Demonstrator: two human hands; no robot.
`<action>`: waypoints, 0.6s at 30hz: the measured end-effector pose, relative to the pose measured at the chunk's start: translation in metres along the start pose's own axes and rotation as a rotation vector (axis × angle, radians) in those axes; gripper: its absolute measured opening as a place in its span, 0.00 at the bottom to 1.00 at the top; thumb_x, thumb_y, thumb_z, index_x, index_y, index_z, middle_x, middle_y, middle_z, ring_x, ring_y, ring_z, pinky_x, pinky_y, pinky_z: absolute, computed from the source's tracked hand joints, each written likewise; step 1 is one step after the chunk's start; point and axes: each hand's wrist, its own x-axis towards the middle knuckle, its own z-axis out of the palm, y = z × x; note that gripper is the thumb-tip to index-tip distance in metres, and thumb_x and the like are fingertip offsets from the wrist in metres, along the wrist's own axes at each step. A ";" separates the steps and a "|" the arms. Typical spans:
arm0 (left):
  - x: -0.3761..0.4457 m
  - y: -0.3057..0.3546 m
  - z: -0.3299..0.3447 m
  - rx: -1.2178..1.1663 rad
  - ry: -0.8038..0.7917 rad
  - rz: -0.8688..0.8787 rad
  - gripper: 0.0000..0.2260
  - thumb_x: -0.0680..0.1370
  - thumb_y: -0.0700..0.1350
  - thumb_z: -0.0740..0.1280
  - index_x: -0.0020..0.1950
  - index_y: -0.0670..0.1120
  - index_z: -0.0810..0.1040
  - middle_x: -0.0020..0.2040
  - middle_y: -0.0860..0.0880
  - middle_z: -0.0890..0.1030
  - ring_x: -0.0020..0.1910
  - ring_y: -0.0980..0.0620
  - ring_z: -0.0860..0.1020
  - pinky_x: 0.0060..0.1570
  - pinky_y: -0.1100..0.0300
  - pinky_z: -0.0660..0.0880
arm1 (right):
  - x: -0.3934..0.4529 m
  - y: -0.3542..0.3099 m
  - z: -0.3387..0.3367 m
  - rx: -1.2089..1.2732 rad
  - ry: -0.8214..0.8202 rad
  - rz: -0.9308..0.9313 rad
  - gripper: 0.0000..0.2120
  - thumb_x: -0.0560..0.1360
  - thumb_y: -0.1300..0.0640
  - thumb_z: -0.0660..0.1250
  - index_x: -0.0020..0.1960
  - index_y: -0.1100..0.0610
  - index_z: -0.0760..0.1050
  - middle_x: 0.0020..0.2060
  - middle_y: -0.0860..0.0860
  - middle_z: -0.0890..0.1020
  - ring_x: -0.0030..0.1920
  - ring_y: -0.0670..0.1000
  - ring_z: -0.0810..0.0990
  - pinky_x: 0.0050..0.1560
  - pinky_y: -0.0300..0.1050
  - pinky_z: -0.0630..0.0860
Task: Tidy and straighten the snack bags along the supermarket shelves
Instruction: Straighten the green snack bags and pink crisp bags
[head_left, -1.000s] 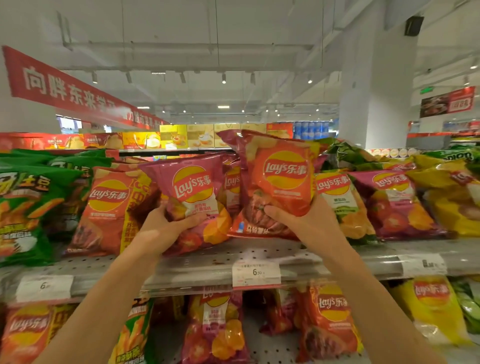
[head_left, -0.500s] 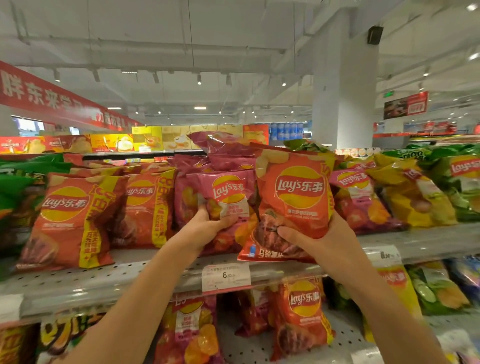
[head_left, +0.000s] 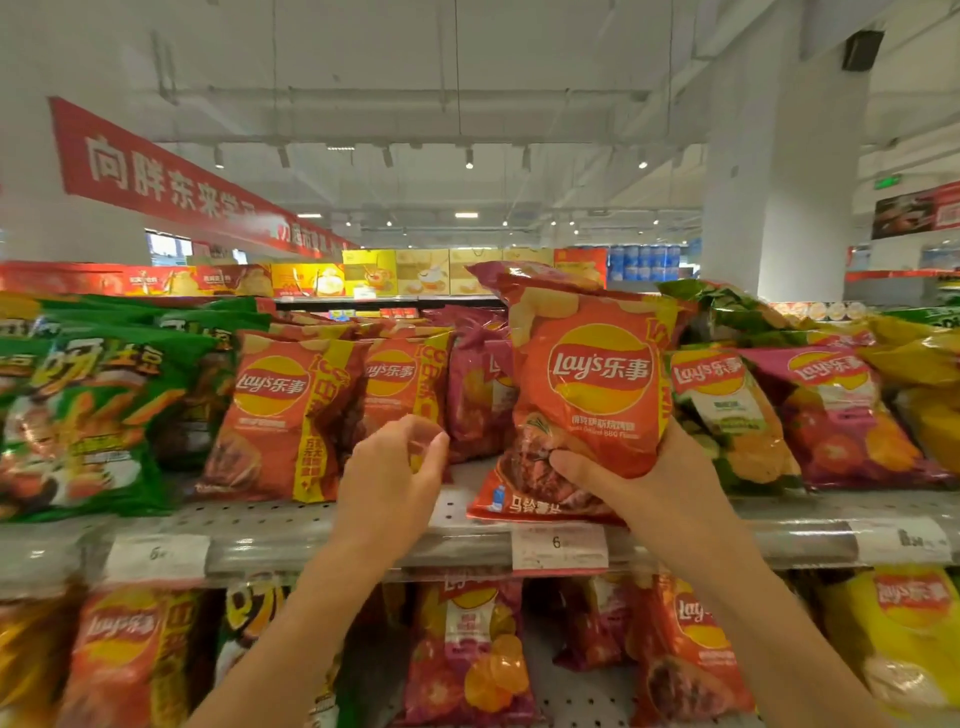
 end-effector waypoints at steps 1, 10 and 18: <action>-0.011 -0.008 -0.014 0.116 0.078 0.039 0.04 0.79 0.48 0.68 0.50 0.49 0.81 0.43 0.55 0.81 0.42 0.57 0.79 0.41 0.63 0.75 | 0.001 -0.006 0.012 0.003 -0.011 -0.006 0.47 0.55 0.29 0.78 0.70 0.41 0.70 0.57 0.35 0.80 0.55 0.37 0.78 0.52 0.36 0.74; -0.063 -0.072 -0.067 0.493 0.152 0.099 0.06 0.76 0.48 0.70 0.47 0.46 0.82 0.46 0.50 0.79 0.44 0.52 0.76 0.42 0.58 0.77 | 0.027 -0.045 0.124 -0.145 -0.190 0.047 0.47 0.58 0.27 0.77 0.70 0.47 0.67 0.58 0.44 0.81 0.59 0.53 0.81 0.61 0.58 0.79; -0.068 -0.086 -0.070 0.417 0.152 0.149 0.05 0.76 0.44 0.69 0.51 0.45 0.80 0.45 0.52 0.75 0.43 0.54 0.74 0.39 0.62 0.75 | 0.034 -0.034 0.159 -0.174 -0.314 0.172 0.52 0.57 0.26 0.76 0.73 0.49 0.66 0.59 0.46 0.81 0.59 0.52 0.80 0.62 0.55 0.79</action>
